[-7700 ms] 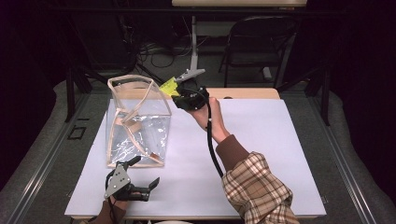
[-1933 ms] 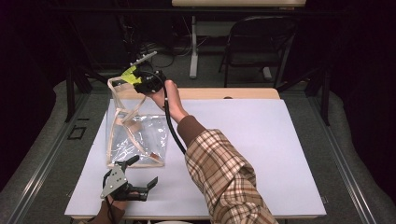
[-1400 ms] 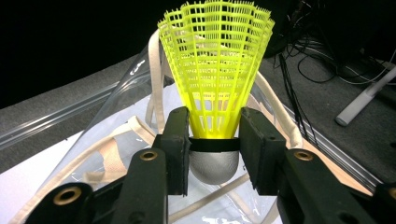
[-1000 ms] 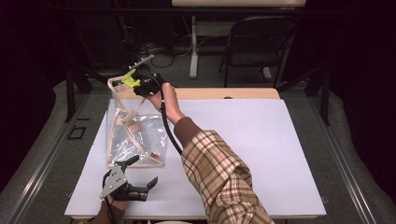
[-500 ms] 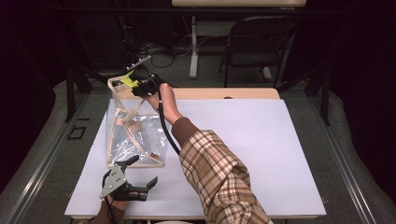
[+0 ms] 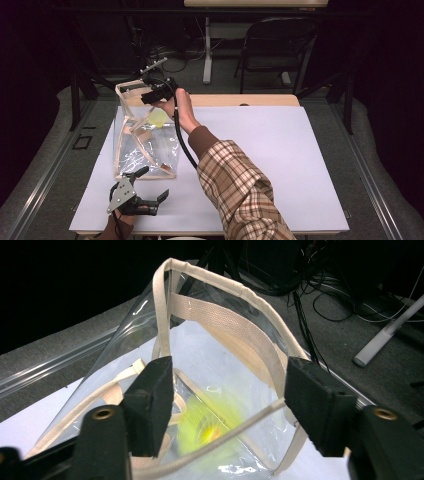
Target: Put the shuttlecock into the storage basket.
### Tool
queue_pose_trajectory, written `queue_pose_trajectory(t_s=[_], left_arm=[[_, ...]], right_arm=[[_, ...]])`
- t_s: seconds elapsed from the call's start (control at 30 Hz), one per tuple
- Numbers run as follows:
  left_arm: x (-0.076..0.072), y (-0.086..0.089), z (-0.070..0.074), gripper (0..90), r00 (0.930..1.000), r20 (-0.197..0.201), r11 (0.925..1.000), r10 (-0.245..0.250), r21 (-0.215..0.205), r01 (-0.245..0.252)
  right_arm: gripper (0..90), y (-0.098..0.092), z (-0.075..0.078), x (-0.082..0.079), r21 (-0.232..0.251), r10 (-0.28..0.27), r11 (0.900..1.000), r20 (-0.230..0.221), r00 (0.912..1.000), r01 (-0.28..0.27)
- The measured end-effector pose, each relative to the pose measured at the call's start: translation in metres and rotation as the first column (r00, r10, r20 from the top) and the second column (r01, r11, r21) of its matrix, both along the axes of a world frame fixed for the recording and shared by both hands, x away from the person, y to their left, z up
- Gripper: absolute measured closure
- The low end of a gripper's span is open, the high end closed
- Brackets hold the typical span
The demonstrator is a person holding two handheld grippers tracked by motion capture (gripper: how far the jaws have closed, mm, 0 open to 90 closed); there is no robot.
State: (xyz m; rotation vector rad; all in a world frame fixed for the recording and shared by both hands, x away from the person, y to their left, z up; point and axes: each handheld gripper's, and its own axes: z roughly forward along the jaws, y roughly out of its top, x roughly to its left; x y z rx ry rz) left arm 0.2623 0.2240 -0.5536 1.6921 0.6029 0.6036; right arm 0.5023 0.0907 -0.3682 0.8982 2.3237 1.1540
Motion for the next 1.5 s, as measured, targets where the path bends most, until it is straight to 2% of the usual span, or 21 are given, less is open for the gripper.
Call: queue_pose_trajectory(t_s=[0.4,0.7,1.5], left_arm=[[0.0,-0.001,0.0,0.0,1.0,-0.001,1.0,-0.002,0.003,0.002],[0.001,-0.001,-0.001,0.0,1.0,-0.005,1.0,0.001,0.007,-0.001],[0.001,-0.003,-0.001,0.0,1.0,-0.006,0.9999,-0.001,0.017,0.001]], right_arm=[[15.1,-0.021,0.004,-0.011,0.012,0.038,0.999,-0.019,0.9991,-0.038],[10.5,-0.039,0.001,-0.018,0.031,0.065,0.997,-0.03,0.9975,-0.064],[2.5,-0.091,-0.019,-0.039,0.033,0.073,0.997,-0.05,0.9961,-0.072]])
